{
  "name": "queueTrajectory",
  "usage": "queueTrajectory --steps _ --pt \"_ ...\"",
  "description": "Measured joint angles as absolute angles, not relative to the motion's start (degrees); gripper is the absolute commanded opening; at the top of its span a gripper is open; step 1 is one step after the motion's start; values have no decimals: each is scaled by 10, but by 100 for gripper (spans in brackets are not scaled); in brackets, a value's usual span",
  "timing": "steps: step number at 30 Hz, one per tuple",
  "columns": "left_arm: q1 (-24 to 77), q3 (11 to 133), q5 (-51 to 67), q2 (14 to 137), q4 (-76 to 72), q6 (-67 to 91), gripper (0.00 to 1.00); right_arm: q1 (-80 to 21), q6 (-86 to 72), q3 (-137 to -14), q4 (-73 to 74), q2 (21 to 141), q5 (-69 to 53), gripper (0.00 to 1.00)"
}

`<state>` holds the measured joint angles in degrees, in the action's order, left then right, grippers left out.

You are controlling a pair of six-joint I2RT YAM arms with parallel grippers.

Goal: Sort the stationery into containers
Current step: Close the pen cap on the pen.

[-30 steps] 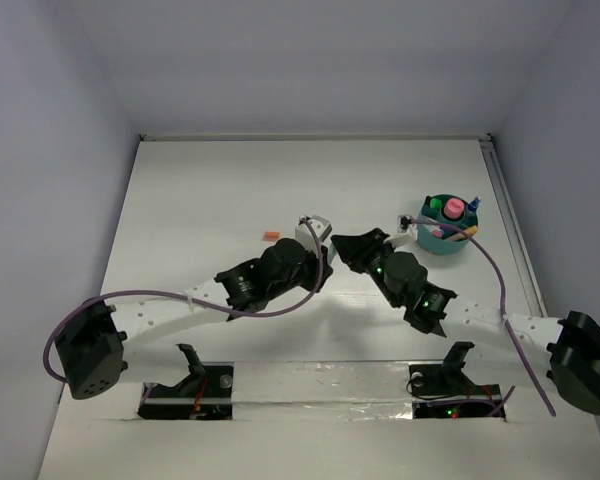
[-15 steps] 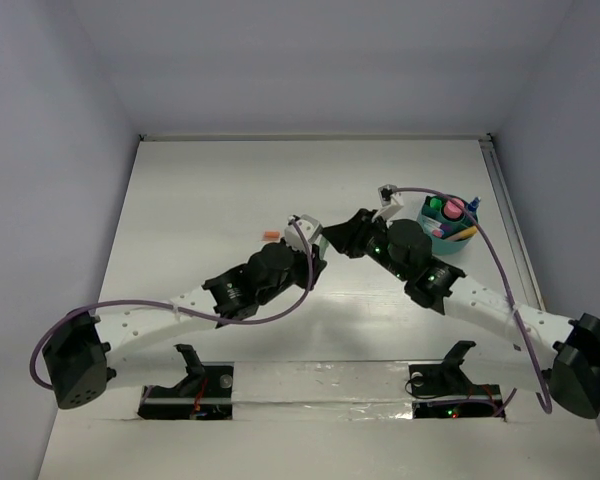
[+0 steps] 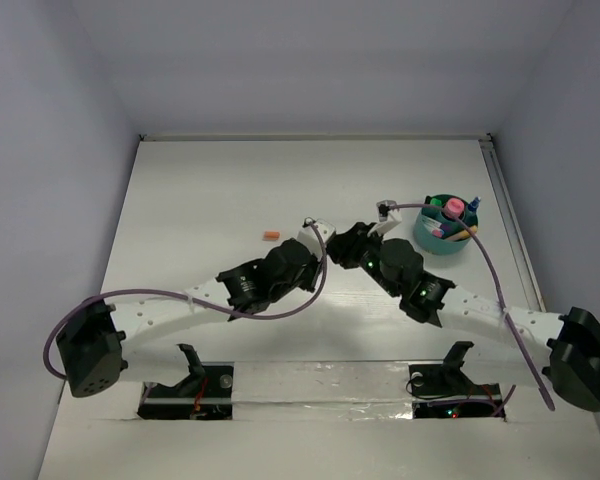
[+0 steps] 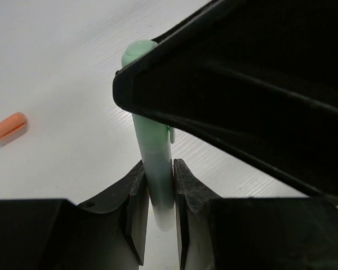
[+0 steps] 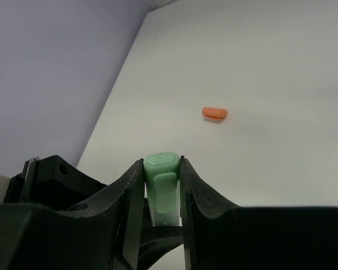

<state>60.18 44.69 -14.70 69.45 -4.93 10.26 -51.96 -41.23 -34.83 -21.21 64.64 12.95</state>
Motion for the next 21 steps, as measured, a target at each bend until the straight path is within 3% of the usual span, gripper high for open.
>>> queueTrajectory --steps 13,21 --pt "564 545 -107 718 197 84 0 -564 -530 -298 -409 776 200 0" --pt "561 546 -98 718 212 109 0 -570 -583 -291 -434 804 217 0"
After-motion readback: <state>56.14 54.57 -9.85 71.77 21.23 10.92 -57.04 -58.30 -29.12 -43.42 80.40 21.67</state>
